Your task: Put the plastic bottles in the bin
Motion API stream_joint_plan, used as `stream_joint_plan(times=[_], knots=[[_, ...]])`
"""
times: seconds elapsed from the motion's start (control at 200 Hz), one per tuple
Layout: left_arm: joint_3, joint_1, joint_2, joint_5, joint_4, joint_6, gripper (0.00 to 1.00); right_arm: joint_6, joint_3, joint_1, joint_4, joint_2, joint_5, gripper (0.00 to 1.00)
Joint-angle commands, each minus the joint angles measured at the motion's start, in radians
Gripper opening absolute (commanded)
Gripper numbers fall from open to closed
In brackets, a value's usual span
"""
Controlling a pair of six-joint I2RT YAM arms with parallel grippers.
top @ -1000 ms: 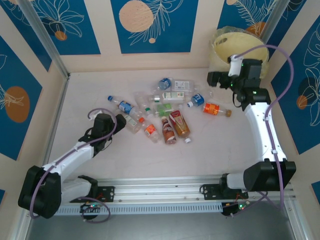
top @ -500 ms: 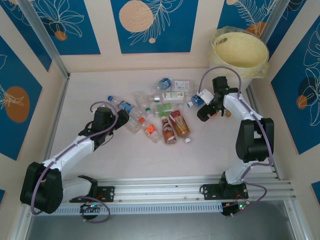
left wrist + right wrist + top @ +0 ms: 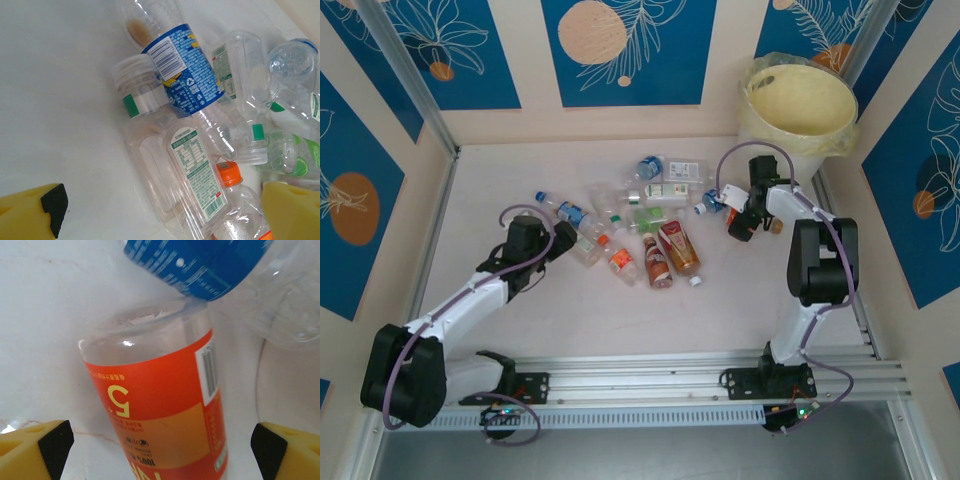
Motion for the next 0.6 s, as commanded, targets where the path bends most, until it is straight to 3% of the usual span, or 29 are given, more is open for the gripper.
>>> stream_joint_plan(times=[0.0, 0.215, 0.42, 0.595], knots=[[-0.027, 0.015, -0.006, 0.002, -0.015, -0.022, 1.00, -0.060, 0.000, -0.007, 0.035, 0.026, -0.044, 0.94], [-0.046, 0.025, -0.030, -0.022, -0.025, -0.018, 1.00, -0.079, -0.003, -0.003, 0.104, 0.071, -0.035, 0.87], [-0.059, 0.029, -0.040, -0.013, -0.020, -0.024, 1.00, -0.069, -0.014, 0.008, 0.121, 0.090, -0.011, 0.71], [-0.064, 0.032, -0.045, -0.014, -0.016, -0.020, 1.00, -0.027, -0.046, 0.009, 0.157, 0.027, -0.011, 0.52]])
